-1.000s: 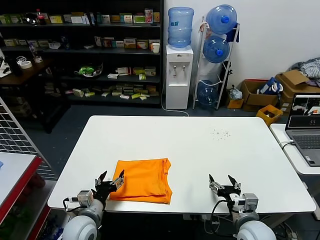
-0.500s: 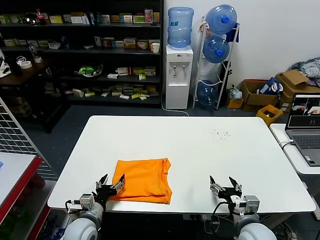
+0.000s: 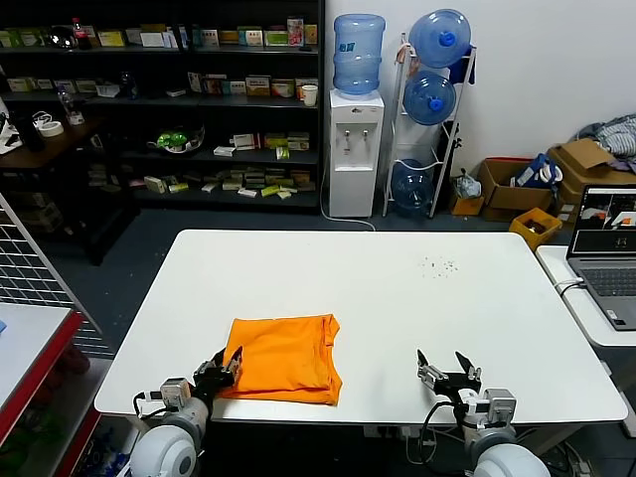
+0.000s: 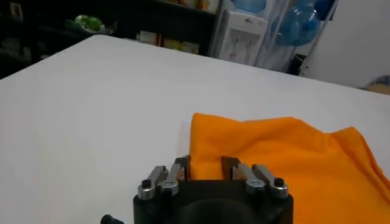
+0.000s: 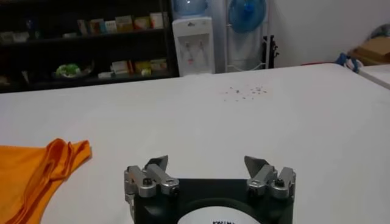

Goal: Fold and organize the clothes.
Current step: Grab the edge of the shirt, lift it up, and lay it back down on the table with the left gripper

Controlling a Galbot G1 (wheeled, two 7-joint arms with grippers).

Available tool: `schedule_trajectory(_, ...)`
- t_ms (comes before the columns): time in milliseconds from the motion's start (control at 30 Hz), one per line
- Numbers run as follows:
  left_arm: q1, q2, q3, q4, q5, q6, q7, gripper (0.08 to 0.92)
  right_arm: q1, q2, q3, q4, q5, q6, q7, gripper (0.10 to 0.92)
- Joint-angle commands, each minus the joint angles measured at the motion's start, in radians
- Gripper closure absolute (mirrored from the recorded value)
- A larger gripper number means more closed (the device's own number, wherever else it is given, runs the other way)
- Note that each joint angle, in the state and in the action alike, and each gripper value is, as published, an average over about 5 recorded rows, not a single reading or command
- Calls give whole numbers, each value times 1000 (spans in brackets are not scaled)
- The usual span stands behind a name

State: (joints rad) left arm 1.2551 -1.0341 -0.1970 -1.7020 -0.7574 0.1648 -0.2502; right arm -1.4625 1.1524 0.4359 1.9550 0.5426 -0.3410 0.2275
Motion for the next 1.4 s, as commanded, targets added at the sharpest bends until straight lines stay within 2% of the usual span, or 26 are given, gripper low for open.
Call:
schedule_trajectory(33,-6,-3,3,1,-41,47,-16,615,0,1,0,-2,0,1,1,203)
schedule_trajectory(267,-1,0,3,-57,-27,41,-17,822,2,3,0,-5,0,4,1,203)
schedule_trajectory(400,7,8,1,-115,2,42,-30,886,3,4,0,-5,0,4,1,203)
schedule_trajectory(533,25,33,-10,-201,59,68,-53,886,3,3,2,-2,1,5,2,203)
schedule_trajectory(667,40,89,-42,-295,79,124,-78,886,6,-2,5,6,1,7,3,203)
schedule_trajectory(933,58,296,-115,-395,58,166,-130,886,22,-10,2,5,5,10,2,203)
schedule_trajectory(1167,73,417,-171,-377,49,171,-140,886,38,-9,-13,-5,7,18,-1,203)
schedule_trajectory(1400,65,457,-211,-257,59,161,-127,886,35,-14,-9,-3,9,27,-6,203)
